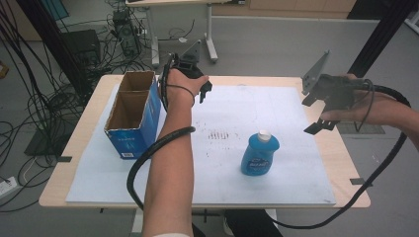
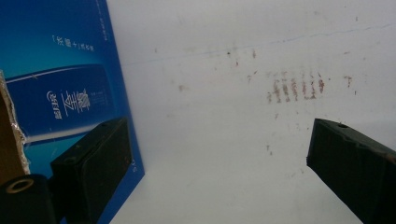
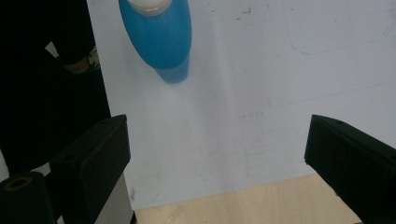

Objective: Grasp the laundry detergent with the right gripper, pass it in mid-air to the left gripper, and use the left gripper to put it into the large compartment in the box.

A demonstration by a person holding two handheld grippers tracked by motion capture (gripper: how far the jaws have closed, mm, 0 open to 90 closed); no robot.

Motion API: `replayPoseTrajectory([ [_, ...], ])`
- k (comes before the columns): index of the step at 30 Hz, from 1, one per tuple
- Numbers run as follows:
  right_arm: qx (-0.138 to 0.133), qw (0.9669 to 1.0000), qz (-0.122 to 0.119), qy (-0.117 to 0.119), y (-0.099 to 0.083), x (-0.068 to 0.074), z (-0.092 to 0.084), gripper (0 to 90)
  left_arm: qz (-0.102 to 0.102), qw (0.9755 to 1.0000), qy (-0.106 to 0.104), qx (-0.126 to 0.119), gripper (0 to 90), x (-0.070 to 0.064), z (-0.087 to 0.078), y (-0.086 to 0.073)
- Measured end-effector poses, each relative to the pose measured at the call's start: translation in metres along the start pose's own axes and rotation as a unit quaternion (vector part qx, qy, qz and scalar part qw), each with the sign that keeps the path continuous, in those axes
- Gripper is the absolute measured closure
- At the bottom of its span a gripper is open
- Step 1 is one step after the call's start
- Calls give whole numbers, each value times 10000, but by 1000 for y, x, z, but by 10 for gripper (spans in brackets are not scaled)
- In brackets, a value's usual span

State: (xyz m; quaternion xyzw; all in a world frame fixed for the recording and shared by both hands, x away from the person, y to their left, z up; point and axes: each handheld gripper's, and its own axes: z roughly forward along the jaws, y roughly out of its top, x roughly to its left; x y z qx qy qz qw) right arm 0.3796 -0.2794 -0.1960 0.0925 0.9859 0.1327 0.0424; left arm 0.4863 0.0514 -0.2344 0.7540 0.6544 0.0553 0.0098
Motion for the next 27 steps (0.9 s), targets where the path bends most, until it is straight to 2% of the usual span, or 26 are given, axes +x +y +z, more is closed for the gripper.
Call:
replayPoseTrajectory([
  [17,7,10000,-15,35,-4,2,10,64,15,10000,11,-2,71,0,-2,-3],
  [23,-68,10000,-29,55,-8,3,17,59,20,10000,15,-10,71,2,-3,-3],
  [27,-159,9998,48,106,-12,5,26,49,27,10000,10,-16,71,3,-3,-4],
])
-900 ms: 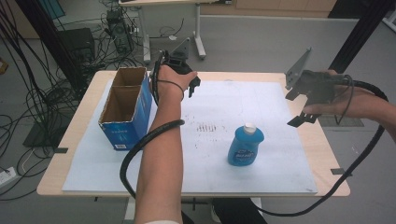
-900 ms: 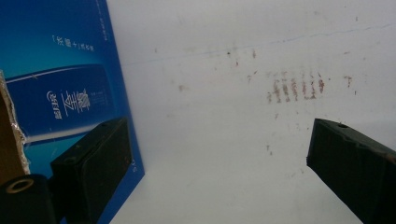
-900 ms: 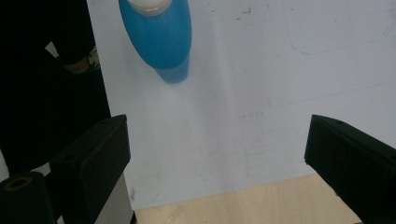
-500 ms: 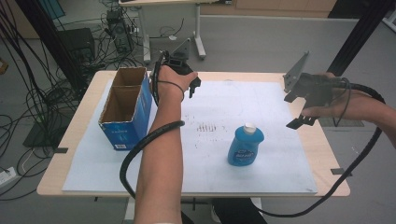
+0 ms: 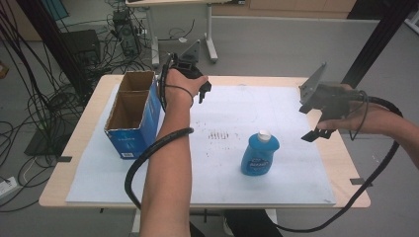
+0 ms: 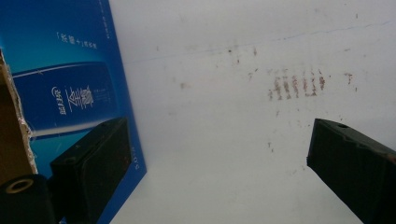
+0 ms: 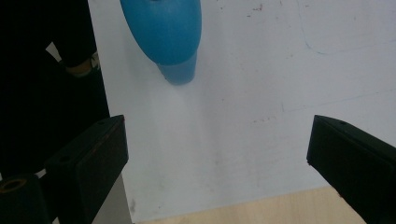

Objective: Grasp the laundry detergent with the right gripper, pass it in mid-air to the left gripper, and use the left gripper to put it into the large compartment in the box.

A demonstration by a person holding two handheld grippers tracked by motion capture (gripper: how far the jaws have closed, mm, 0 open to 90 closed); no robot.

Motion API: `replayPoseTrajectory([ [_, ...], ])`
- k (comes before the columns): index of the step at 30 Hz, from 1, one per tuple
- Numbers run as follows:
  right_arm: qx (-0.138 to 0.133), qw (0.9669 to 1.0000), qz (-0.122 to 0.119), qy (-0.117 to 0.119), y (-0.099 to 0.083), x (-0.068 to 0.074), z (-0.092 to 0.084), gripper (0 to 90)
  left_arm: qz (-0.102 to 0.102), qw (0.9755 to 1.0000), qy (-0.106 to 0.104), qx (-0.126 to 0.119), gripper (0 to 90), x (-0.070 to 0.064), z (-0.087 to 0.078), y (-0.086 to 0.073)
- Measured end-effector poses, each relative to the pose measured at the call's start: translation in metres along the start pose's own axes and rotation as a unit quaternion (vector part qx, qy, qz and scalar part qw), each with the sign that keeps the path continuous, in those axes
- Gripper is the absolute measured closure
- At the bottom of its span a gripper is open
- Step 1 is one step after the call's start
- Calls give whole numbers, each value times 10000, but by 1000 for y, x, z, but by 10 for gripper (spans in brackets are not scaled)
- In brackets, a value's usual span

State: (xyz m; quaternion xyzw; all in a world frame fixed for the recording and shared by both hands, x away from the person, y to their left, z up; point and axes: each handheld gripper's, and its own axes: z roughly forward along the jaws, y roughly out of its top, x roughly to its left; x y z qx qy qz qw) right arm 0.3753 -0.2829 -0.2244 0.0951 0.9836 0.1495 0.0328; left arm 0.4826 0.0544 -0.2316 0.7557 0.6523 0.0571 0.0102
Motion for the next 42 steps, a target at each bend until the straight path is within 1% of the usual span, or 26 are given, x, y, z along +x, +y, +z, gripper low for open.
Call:
replayPoseTrajectory([
  [2,-112,9999,-27,1,-3,1,5,48,-1,10000,1,1,71,0,0,0],
  [4,-144,9999,-11,3,-4,1,6,48,5,10000,-6,12,71,0,1,-1],
  [6,-284,9996,31,23,-9,2,14,48,9,10000,-17,22,71,0,3,-2],
  [7,-284,9996,31,23,-9,2,14,48,9,10000,-17,22,71,0,3,-2],
  [9,-455,9989,79,3,-13,4,22,48,16,10000,-25,32,71,1,4,-3],
  [10,-455,9989,79,3,-13,4,22,48,16,10000,-25,32,71,1,4,-3],
  [12,-649,9978,134,12,-18,5,31,48,18,10000,-31,24,71,0,4,-3],
  [13,-649,9978,134,12,-18,5,31,48,18,10000,-31,24,71,0,4,-3],
  [16,-898,9957,222,40,-24,7,43,49,41,10000,-23,28,71,0,4,-3],
  [17,-898,9957,222,40,-24,7,43,49,41,10000,-23,28,71,0,4,-3],
  [18,-1029,9943,284,72,-27,7,50,47,47,10000,-24,18,71,-1,4,-3],
  [19,-1029,9943,284,72,-27,7,50,47,47,10000,-24,18,71,-1,4,-3],
  [20,-1139,9929,320,114,-29,7,57,46,56,10000,-28,22,71,-1,5,-4],
  [22,-1253,9914,353,144,-31,7,65,43,45,10000,-31,16,71,-2,5,-4],
  [24,-1289,9909,361,160,-31,8,68,42,56,10000,-34,17,71,-2,5,-4],
  [26,-1392,9893,393,189,-33,9,76,42,60,10000,-29,29,71,-2,6,-5],
  [28,-1551,9868,412,234,-35,9,85,42,61,10000,-21,41,71,-2,6,-5],
  [31,-1694,9843,415,260,-35,10,95,41,54,10000,-28,35,70,-2,6,-5],
  [33,-1734,9837,400,247,-35,10,97,41,59,10000,-32,41,70,-2,6,-4],
  [35,-1876,9811,412,244,-36,10,102,39,77,10000,-24,40,70,-1,6,-4],
  [36,-1876,9811,412,244,-36,10,102,39,77,10000,-24,40,70,-1,6,-4],
  [37,-1984,9790,419,233,-36,10,105,38,70,10000,-14,28,70,-1,5,-5],
  [38,-1984,9790,419,233,-36,10,105,38,70,10000,-14,28,70,-1,5,-5],
  [39,-2057,9775,414,220,-36,10,109,37,63,10000,-8,24,70,0,5,-5],
  [40,-2057,9775,414,220,-36,10,109,37,63,10000,-8,24,70,0,5,-5],
  [42,-2129,9759,418,215,-36,11,112,35,57,10000,-8,23,70,0,4,-5],
])
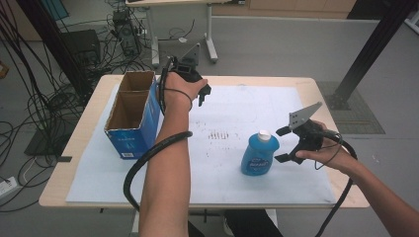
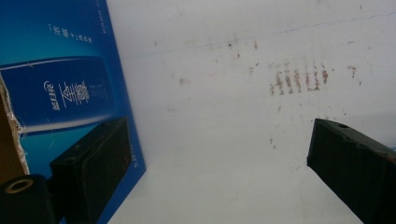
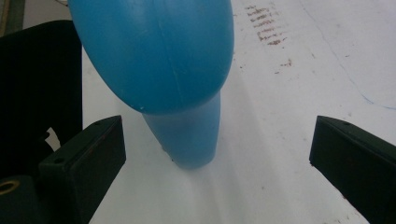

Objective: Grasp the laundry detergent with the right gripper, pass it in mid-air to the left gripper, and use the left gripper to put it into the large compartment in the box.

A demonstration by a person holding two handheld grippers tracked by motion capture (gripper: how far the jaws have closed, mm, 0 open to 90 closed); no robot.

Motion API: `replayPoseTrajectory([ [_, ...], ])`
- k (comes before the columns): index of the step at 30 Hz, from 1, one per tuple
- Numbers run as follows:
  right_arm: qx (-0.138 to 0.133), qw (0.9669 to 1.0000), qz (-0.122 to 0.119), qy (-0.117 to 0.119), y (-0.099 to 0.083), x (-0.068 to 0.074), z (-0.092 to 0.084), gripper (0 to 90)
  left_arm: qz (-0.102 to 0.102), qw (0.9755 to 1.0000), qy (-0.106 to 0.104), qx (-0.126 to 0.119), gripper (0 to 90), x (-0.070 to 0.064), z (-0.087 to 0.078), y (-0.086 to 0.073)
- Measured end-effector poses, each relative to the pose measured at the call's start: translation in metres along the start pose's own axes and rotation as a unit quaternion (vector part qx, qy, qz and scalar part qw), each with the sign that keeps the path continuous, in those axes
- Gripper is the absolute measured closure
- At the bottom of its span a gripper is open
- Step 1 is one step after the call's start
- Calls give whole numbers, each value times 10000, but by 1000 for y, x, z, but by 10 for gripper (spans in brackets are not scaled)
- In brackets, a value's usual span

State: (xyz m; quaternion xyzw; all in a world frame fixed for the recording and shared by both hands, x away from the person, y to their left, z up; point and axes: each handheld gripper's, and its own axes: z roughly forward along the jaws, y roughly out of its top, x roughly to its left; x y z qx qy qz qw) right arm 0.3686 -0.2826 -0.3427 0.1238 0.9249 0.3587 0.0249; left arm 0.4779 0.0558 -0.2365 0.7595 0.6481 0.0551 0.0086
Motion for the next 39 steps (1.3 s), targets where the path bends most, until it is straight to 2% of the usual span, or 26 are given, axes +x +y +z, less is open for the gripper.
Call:
replayPoseTrajectory([
  [20,-634,9980,47,32,-10,1,24,27,-8,10000,-10,-16,70,-2,-2,-2],
  [39,-967,9952,106,111,-13,3,40,14,31,10000,-8,2,70,-4,0,-2],
])
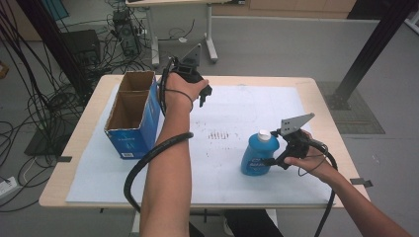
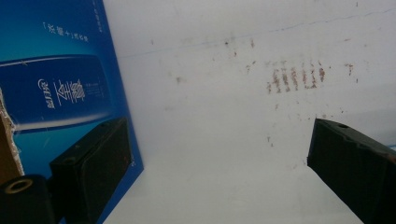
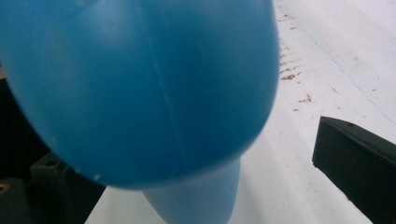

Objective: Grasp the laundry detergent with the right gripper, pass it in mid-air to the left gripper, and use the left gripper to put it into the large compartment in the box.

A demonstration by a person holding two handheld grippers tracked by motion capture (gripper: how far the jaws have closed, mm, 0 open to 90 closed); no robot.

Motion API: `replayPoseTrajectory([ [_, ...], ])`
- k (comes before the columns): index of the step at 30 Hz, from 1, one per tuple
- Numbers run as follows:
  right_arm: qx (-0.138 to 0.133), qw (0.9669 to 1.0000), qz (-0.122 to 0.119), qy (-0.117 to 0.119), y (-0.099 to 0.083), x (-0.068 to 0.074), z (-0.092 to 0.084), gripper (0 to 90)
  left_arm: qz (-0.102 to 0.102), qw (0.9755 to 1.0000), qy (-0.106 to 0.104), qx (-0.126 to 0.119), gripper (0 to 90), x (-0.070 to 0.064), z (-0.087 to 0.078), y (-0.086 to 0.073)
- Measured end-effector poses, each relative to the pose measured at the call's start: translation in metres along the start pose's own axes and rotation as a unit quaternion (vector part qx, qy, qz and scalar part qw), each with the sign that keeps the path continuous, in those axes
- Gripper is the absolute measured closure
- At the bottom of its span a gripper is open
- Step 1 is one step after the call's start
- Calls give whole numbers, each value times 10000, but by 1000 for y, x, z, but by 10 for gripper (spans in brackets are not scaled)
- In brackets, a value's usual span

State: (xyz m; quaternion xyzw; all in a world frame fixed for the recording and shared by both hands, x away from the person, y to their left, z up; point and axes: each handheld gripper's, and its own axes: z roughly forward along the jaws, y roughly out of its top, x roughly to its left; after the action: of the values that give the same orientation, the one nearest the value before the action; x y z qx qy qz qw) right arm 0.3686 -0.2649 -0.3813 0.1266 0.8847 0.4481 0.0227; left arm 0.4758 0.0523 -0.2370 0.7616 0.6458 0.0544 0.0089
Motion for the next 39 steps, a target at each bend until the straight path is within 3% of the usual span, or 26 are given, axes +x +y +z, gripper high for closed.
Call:
replayPoseTrajectory([
  [25,-278,9996,-32,-15,0,2,7,4,-8,10000,-16,3,69,-1,1,0],
  [39,-403,9991,-42,156,0,5,10,8,-9,10000,1,-14,69,2,-1,-3],
])
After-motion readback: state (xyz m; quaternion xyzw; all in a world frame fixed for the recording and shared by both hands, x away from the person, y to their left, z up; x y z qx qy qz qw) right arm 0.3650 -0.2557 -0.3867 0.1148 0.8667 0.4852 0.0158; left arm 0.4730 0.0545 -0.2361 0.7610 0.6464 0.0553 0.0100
